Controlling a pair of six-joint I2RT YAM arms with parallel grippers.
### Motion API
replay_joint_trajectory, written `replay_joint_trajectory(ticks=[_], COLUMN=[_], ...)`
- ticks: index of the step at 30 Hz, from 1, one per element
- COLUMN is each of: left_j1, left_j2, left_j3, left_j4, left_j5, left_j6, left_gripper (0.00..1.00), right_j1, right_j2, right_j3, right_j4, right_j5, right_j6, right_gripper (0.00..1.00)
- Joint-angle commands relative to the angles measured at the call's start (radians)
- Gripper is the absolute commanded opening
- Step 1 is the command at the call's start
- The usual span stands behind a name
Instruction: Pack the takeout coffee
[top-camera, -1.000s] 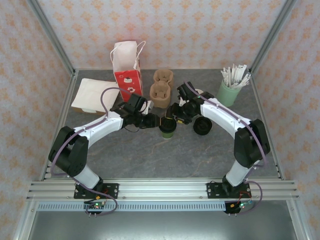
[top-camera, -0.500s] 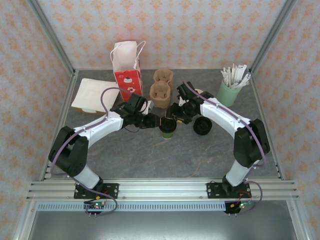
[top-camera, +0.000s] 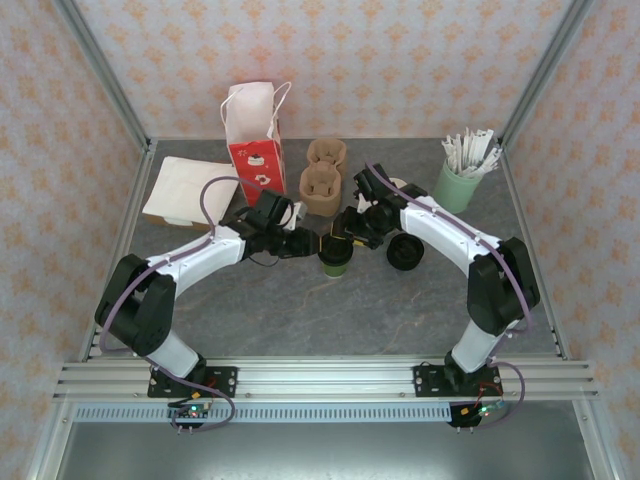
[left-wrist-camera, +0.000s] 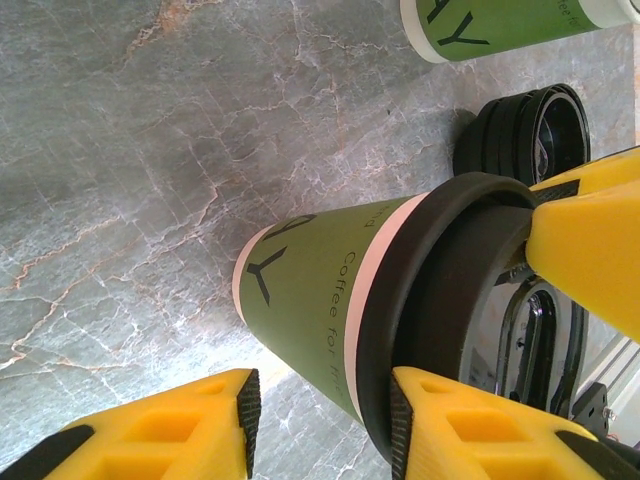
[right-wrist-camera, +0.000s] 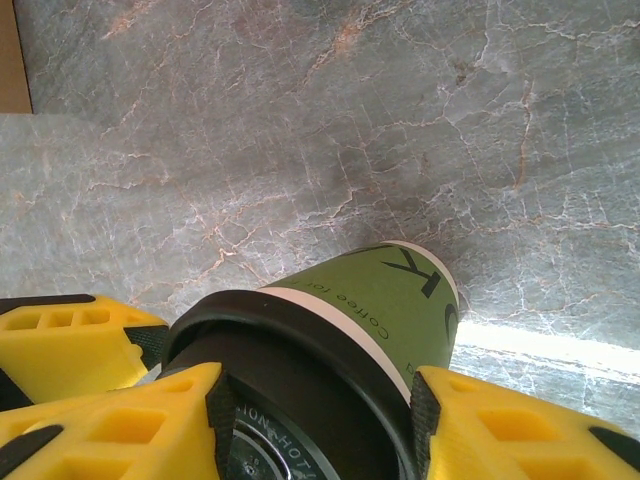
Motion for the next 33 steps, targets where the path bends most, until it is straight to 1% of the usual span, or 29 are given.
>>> replay_joint_trajectory(ticks=[1, 8, 14, 18, 26, 30, 33], left_j1=[-0.014, -0.014, -0.016, -0.023, -0.037, -0.04, -0.042], left_j2=[0.04, 0.033, 0.027, 0.023, 0.021, 0.017, 0.015], left_j3=[-0.083, -0.113, -0.079, -0.049, -0.02, -0.013, -0.006], left_j4=[-0.18, -0.169, -0.176, -0.19, -0.207, -0.209, -0.211], left_j5=[-0.109, -0.109, -0.093, -0.091, -0.098, -0.098, -0.098], left_j6=[0.034, 0.029, 0.024, 0.027, 0.024, 0.018, 0.016], left_gripper=[0.39, 0.38, 0.39, 0.41, 0.42, 0.43, 0.43], right_j1=[-0.001, 0.0, 0.0, 0.0, -0.003, -0.014, -0.02], right_j2=[0.088, 0.082, 0.029, -0.009, -0.079, -0.136, -0.19], right_j3=[-0.067, -0.074, -0.077, -0.056, -0.01, -0.033, -0.08], right_j4=[-0.212, -0.215, -0.134, -0.091, -0.056, -0.061, -0.062], right_j5=[0.087, 0.091, 0.048, 0.035, 0.044, 0.058, 0.038], right_j6=[-0.026, -0.03, -0.012, 0.01, 0.037, 0.047, 0.055], right_gripper=[0.49, 0.49, 0.49, 0.5, 0.55, 0.57, 0.57])
